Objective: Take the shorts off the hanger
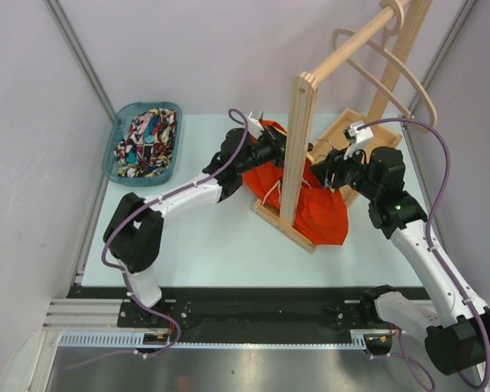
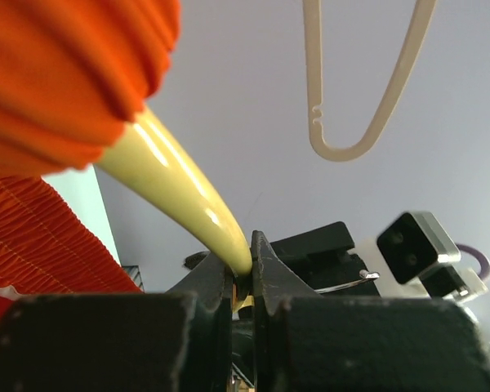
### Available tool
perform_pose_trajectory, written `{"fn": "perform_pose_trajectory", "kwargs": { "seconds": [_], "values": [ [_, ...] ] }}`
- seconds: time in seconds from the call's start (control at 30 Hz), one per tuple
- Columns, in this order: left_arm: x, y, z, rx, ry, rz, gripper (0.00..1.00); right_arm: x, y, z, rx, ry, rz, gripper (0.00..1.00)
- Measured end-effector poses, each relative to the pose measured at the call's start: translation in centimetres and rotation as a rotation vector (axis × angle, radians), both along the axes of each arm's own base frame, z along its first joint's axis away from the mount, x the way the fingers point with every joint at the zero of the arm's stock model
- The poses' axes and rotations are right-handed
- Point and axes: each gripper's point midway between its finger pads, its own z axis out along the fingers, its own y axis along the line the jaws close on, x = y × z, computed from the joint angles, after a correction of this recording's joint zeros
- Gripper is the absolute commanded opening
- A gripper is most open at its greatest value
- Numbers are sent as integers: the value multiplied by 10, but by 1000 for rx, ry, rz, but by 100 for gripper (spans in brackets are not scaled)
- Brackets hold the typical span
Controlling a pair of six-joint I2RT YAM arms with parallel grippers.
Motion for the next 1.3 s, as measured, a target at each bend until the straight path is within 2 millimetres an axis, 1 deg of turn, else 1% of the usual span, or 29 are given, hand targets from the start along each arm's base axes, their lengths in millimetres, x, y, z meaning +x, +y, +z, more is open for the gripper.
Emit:
{"fn": "perform_pose_trajectory", "kwargs": {
  "seconds": [0.1,0.2,0.23,0.27,0.3,0.33,0.4,0.43,0.53,0.57,0.6,0.63,0.67,0.73,0.83,0.93,1.03,1.1,1.17,1.23,1.3],
  "values": [
    [-4,1,6,-8,-9,-9,0,3,11,-3,5,2,29,41],
    [-8,3,14,-19,-23,-18,0,3,24,-6,-3,-2,66,29],
    [-9,3,17,-23,-30,-22,0,3,27,-7,-10,-7,76,21],
    [-9,4,18,-24,-31,-22,1,2,30,-7,-20,-18,86,17],
    [-8,5,18,-24,-32,-22,4,3,31,-5,-27,-31,86,13],
    [-8,6,18,-24,-32,-24,15,3,33,-4,-40,-47,88,6],
    [-8,9,18,-26,-34,-36,25,2,36,-3,-63,-69,95,0],
    [-8,11,17,-28,-38,-40,36,3,36,-3,-76,-82,90,0],
    [-10,21,15,-30,-59,-47,48,4,34,-3,-114,-107,87,0],
    [-13,26,15,-25,-72,-58,48,5,34,-3,-120,-111,85,0],
    [-12,32,15,-19,-84,-55,49,6,32,-3,-131,-118,81,0],
    [-11,36,16,-9,-102,-54,61,7,31,-4,-139,-122,78,0],
    [-10,43,18,10,-127,-53,66,7,30,-4,-146,-126,76,0],
    [-6,58,21,56,-180,-35,74,9,27,-5,-160,-131,73,0],
    [3,87,22,188,-269,17,75,10,25,-6,-170,-133,70,0],
    [20,106,34,345,-376,82,72,10,24,-6,-174,-135,72,0],
    [28,118,46,488,-468,127,71,9,25,-6,-175,-137,76,0],
    [32,125,49,567,-512,152,71,9,25,-6,-173,-137,81,0],
    [36,132,47,652,-539,170,67,8,26,-5,-171,-139,86,0],
    [41,138,42,739,-553,181,60,7,26,-4,-169,-142,88,0],
    [48,139,40,812,-573,192,56,5,25,-1,-166,-147,90,0]
  ]
}}
